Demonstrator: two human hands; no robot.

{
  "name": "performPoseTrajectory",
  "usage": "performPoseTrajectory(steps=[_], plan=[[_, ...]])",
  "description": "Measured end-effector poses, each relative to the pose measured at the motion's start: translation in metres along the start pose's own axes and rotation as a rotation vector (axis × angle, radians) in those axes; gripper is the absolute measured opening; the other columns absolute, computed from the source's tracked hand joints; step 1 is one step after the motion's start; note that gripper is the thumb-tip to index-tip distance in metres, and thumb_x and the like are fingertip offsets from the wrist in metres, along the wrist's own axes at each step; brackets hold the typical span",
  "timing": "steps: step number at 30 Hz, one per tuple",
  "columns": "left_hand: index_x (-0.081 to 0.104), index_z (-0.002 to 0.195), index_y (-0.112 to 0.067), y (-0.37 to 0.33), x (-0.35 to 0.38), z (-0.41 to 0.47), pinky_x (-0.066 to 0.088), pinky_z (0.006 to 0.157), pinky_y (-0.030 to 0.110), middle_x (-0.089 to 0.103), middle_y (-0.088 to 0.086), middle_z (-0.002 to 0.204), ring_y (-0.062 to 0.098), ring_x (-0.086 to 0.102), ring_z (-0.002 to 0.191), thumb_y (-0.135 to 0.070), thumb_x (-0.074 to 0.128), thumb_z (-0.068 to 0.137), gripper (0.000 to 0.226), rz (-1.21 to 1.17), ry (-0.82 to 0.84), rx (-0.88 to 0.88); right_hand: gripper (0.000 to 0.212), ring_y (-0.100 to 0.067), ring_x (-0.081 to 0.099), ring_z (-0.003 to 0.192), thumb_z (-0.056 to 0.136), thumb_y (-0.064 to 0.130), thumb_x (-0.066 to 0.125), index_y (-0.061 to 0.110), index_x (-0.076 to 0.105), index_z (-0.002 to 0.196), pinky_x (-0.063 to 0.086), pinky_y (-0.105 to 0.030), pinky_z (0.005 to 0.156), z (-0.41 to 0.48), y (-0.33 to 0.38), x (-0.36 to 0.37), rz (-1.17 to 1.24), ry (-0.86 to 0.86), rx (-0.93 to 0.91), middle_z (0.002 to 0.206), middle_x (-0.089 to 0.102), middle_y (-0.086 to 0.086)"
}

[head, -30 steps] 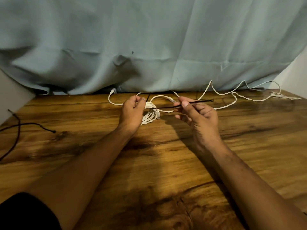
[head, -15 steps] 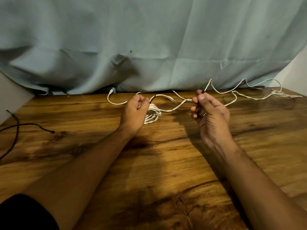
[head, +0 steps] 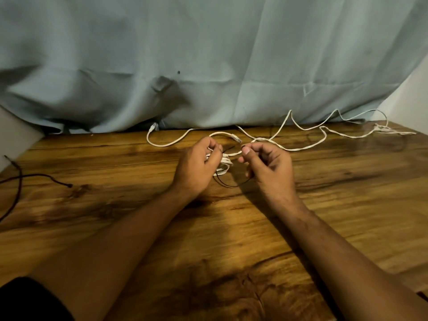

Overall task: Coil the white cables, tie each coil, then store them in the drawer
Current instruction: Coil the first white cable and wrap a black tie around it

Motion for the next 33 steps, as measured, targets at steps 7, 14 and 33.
performPoseTrajectory(steps=[7,14,33], plan=[[0.061,0.089,-0.027,-0.003,0.007,-0.004,0.032,0.058,0.027,0.058,-0.015,0.069,0.003,0.05,0.062,-0.039,0.051,0.097,0.017,-0.003,0.023,0.013,0.01,-0.011,0.063,0.068,0.096,0.011,0.072,0.016,0.079,0.102,0.053,-0.028,0.052,-0.001,0.0,-0.005,-0.05,-0.024,-0.059,0.089,0.075,-0.004],[0.063,0.091,-0.025,-0.006,0.007,-0.003,0.034,0.057,0.027,0.06,-0.014,0.069,0.004,0.052,0.061,-0.038,0.052,0.097,0.019,0.004,0.015,0.026,0.01,-0.013,0.061,0.065,0.094,0.014,0.075,0.02,0.08,0.1,0.051,-0.032,0.055,0.002,-0.005,-0.002,-0.063,-0.01,-0.039,0.084,0.077,-0.001],[0.06,0.09,-0.026,-0.007,0.008,-0.005,0.05,0.06,0.041,0.066,-0.006,0.076,0.019,0.062,0.068,-0.04,0.051,0.097,0.018,0.03,0.013,0.04,0.01,-0.004,0.066,0.073,0.094,0.012,0.074,0.016,0.08,0.101,0.05,-0.025,0.065,0.002,-0.012,0.006,-0.061,0.058,-0.036,0.086,0.078,0.004]])
Point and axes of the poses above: each hand's wrist, its own z-axis towards the middle knuckle, its own x-axis out of the palm, y = z × x, the point moved 10 cm from there along z, towards the middle knuckle
